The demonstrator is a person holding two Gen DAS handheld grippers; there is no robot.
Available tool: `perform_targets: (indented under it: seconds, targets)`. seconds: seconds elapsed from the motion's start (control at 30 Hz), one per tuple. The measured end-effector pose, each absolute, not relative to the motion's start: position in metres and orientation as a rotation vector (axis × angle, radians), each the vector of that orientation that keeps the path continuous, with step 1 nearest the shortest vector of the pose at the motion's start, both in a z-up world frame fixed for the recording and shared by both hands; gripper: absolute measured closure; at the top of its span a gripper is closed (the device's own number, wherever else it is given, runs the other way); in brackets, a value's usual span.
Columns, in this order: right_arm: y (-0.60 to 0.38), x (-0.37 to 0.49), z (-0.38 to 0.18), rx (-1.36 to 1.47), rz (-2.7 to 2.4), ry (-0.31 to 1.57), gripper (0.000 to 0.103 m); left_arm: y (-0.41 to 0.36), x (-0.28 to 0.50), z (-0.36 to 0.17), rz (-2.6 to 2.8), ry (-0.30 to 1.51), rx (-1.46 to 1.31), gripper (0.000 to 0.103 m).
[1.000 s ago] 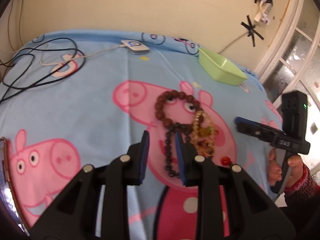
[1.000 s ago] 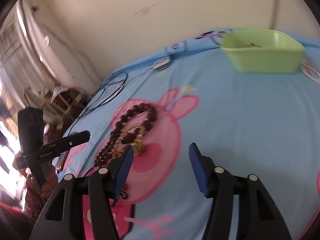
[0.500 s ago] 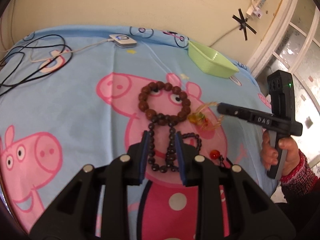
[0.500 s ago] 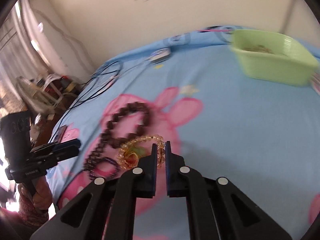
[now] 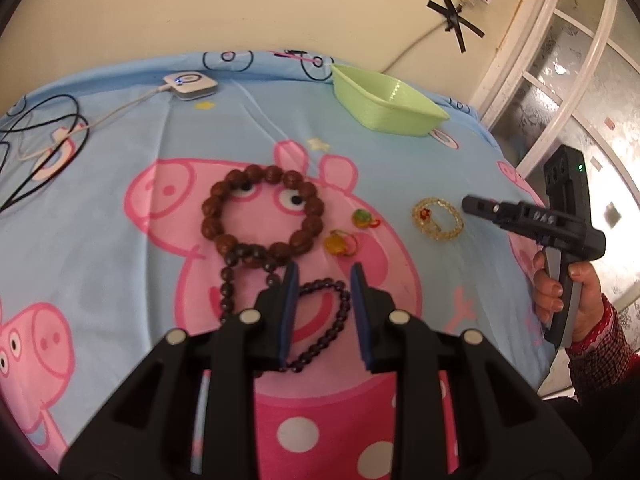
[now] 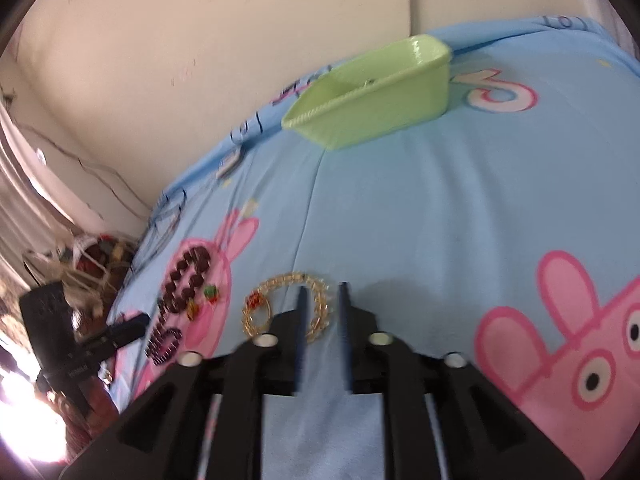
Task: Organize jewelry
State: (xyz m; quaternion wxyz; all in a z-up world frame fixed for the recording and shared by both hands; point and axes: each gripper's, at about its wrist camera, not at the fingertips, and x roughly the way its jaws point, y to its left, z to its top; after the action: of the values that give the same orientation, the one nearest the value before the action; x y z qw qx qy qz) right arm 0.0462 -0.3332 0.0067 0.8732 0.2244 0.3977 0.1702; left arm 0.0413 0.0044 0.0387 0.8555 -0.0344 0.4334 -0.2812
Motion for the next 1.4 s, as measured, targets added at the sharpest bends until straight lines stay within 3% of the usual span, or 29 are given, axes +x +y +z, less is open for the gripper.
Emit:
perform_targets:
  seconds: [0.07, 0.17, 0.23, 0.3, 0.37, 0.77, 0.83, 1.23, 1.4]
  targets:
    - [-0.338, 0.043, 0.012, 0.486, 0.339, 0.796, 0.075, 0.003, 0.042, 0.038, -0.592, 0.916, -0.072, 0.078]
    - [-0.337, 0.04, 0.023, 0.45, 0.347, 0.755, 0.075, -0.002, 0.044, 0.037, -0.593, 0.92, -0.058, 0.067]
    - [-0.323, 0.039, 0.03, 0.381, 0.397, 0.757, 0.077, -0.01, 0.045, 0.036, -0.609, 0.924, -0.04, 0.067]
    - [-0.305, 0.039, 0.031, 0.301, 0.431, 0.776, 0.095, -0.022, 0.048, 0.035, -0.626, 0.925, -0.011, 0.067]
    - [-0.285, 0.045, 0.024, 0.229, 0.453, 0.823, 0.103, -0.034, 0.053, 0.031, -0.63, 0.934, 0.021, 0.067]
    - [-0.265, 0.065, 0.005, 0.249, 0.497, 0.88, 0.103, -0.052, 0.073, 0.015, -0.599, 0.968, 0.066, 0.067]
    - [-0.27, 0.064, 0.004, 0.267, 0.507, 0.876, 0.103, -0.056, 0.073, 0.014, -0.618, 0.97, 0.069, 0.088]
    - [-0.331, 0.071, 0.013, 0.687, 0.689, 0.812, 0.103, -0.068, 0.096, 0.054, -0.795, 0.971, -0.118, 0.088]
    - [-0.347, 0.088, 0.031, 0.695, 0.674, 0.768, 0.103, -0.095, 0.132, 0.078, -0.828, 0.951, -0.124, 0.088]
